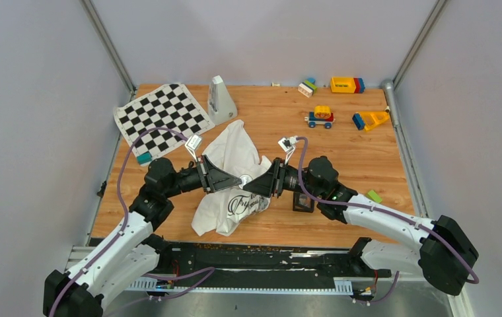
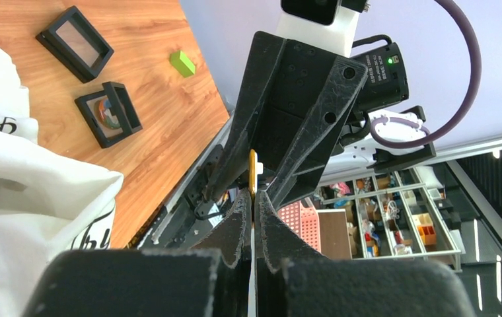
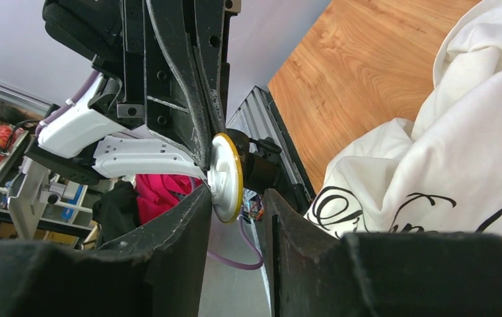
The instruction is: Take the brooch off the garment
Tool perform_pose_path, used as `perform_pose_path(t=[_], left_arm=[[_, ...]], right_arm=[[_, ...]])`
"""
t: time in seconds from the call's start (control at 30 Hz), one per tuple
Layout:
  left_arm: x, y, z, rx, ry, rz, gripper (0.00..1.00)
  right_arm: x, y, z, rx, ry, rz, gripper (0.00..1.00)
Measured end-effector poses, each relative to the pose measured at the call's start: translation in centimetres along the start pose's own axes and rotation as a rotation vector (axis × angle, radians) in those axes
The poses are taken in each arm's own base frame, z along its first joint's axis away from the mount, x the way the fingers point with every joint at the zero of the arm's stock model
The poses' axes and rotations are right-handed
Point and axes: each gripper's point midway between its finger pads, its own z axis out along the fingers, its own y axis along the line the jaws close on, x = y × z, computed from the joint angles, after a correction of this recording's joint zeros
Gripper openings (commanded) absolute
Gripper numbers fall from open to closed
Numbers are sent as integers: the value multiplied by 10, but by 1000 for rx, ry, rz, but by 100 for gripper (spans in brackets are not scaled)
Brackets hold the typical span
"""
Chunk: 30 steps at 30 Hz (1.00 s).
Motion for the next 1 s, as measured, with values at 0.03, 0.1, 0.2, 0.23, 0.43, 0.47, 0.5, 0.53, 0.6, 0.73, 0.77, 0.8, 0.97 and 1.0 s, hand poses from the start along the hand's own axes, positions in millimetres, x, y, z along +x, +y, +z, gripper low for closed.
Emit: perform_pose_path(t=[0.03,0.1,0.2,0.23,0.43,0.47,0.5,0.53,0.6,0.73,0.77,0.8,0.97,1.0], left_arm=[[1,0,-1,1,-1,2,0],[1,0,-1,3,-3,4,0],[2,1,-1,7,-3,6,0],[2,1,-2,8,-3,7,0],[2,-1,-3,16,-7,15,0],[2,-1,-3,16,-7,15,0],[3,-1,-3,16,-7,15,0],[3,-1,-3,16,-7,16,0],[3,-1,-3,20,-5,20,0],[3,-3,-4,29,-5,47,0],[4,-3,-5,31,-5,58,0],[5,-3,-6,33,-6,68,0],[7,-3,-9,40,-7,124,0],[7,-2,-9,41,-7,134,0]], right_arm=[[0,1,0,-2,0,6,32],[0,2,0,-5,-1,16,32],[-1,3,0,-11,-3,31,35],[-1,4,0,-13,-4,35,35],[-1,6,0,-20,-5,49,24],[-1,7,0,-21,-5,53,24],[-1,7,0,-23,-5,55,23],[-2,8,0,-26,-6,55,22],[-2,9,0,-31,-5,58,20],[-1,10,0,-36,0,72,16],[0,10,0,-37,5,77,16],[1,10,1,-38,11,85,16],[4,10,3,-42,38,117,15],[5,10,4,-43,44,122,14]])
